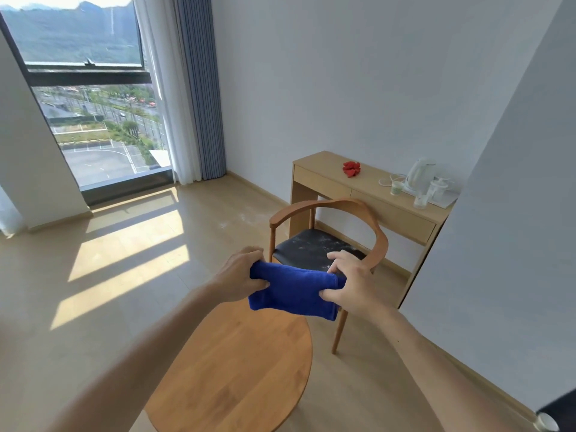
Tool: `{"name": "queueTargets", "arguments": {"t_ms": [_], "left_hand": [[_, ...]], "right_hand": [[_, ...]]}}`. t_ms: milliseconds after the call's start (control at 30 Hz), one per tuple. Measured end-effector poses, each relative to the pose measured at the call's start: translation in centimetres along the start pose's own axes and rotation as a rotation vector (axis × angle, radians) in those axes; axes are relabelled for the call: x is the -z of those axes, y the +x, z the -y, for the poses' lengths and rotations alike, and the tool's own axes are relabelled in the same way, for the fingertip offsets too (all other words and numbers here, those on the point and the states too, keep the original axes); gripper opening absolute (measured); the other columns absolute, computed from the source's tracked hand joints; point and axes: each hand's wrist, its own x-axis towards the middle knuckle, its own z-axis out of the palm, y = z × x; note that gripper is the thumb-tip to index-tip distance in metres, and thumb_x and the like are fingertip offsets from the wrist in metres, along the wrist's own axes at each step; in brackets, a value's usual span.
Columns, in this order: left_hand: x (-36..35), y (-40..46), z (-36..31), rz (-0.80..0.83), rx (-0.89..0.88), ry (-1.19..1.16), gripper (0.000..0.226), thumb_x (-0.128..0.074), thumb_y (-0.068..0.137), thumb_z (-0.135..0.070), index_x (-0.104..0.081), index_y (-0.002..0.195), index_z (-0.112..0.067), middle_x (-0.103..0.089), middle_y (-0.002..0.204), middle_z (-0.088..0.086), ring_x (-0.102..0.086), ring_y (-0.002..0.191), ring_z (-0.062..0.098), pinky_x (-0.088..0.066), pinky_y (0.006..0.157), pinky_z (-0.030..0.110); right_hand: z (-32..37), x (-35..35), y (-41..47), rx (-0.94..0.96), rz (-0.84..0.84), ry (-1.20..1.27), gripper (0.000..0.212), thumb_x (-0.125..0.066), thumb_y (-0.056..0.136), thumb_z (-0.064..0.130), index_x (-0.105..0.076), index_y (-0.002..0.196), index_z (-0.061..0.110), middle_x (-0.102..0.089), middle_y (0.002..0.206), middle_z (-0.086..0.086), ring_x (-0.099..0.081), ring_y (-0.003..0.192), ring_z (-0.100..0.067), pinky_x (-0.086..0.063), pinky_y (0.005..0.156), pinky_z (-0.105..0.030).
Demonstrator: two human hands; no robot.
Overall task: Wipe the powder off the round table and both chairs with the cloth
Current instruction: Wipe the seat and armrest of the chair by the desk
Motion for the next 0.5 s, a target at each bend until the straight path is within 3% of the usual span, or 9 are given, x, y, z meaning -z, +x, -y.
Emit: {"name": "queueTargets", "arguments": {"t_ms": [100, 167, 233, 333, 500], "left_hand": [[0.1, 0.3, 0.0, 0.057, -0.036, -0.105, 0.013, -0.071, 0.077, -0.016, -0.059, 0.081, -0.018, -0.062, 0.081, -0.004, -0.054, 0.073, 0.003, -0.040, 0.064, 0.014], [-0.2, 0.6, 0.0, 0.088, -0.040, -0.228, 0.019, -0.071, 0.078, -0.015, -0.056, 0.078, -0.025, -0.060, 0.075, -0.008, -0.054, 0.068, -0.001, -0.043, 0.063, 0.014], [-0.7, 1.3, -0.1, 0.114, -0.028, -0.377, 0.019, -0.073, 0.074, -0.023, -0.059, 0.087, -0.024, -0.064, 0.083, -0.004, -0.060, 0.076, 0.005, -0.050, 0.070, 0.021], [-1.5, 2.9, -1.1, 0.164, 0.003, -0.560, 0.029, -0.076, 0.077, -0.018, -0.057, 0.099, -0.019, -0.068, 0.095, 0.001, -0.066, 0.089, 0.017, -0.056, 0.077, 0.030], [-4.2, 7.3, -5.0, 0.257, -0.114, -0.530, 0.029, -0.073, 0.082, -0.019, -0.059, 0.107, -0.022, -0.069, 0.100, -0.003, -0.066, 0.093, 0.017, -0.057, 0.080, 0.032]], "right_hand": [[-0.8, 0.6, -0.1, -0.058, 0.069, 0.189, 0.022, -0.072, 0.082, 0.019, -0.052, 0.092, 0.020, -0.066, 0.095, -0.001, -0.065, 0.085, -0.016, -0.058, 0.073, -0.024], [-1.5, 0.6, -0.4, -0.084, 0.040, 0.278, 0.021, -0.071, 0.083, 0.016, -0.053, 0.093, 0.017, -0.063, 0.086, -0.002, -0.065, 0.078, -0.017, -0.057, 0.066, -0.021], [-2.4, 1.0, -0.8, -0.115, 0.073, 0.385, 0.027, -0.072, 0.083, 0.015, -0.054, 0.103, 0.020, -0.063, 0.093, -0.001, -0.066, 0.083, -0.017, -0.057, 0.067, -0.023], [-4.4, 2.1, -1.3, -0.188, 0.276, 0.433, 0.058, -0.075, 0.079, 0.016, -0.045, 0.125, 0.034, -0.063, 0.106, 0.002, -0.067, 0.093, -0.017, -0.056, 0.070, -0.022], [-8.0, 2.4, -1.5, -0.239, 0.506, 0.485, 0.068, -0.079, 0.073, 0.024, -0.044, 0.131, 0.034, -0.064, 0.118, 0.003, -0.065, 0.106, -0.020, -0.057, 0.087, -0.036]]}}
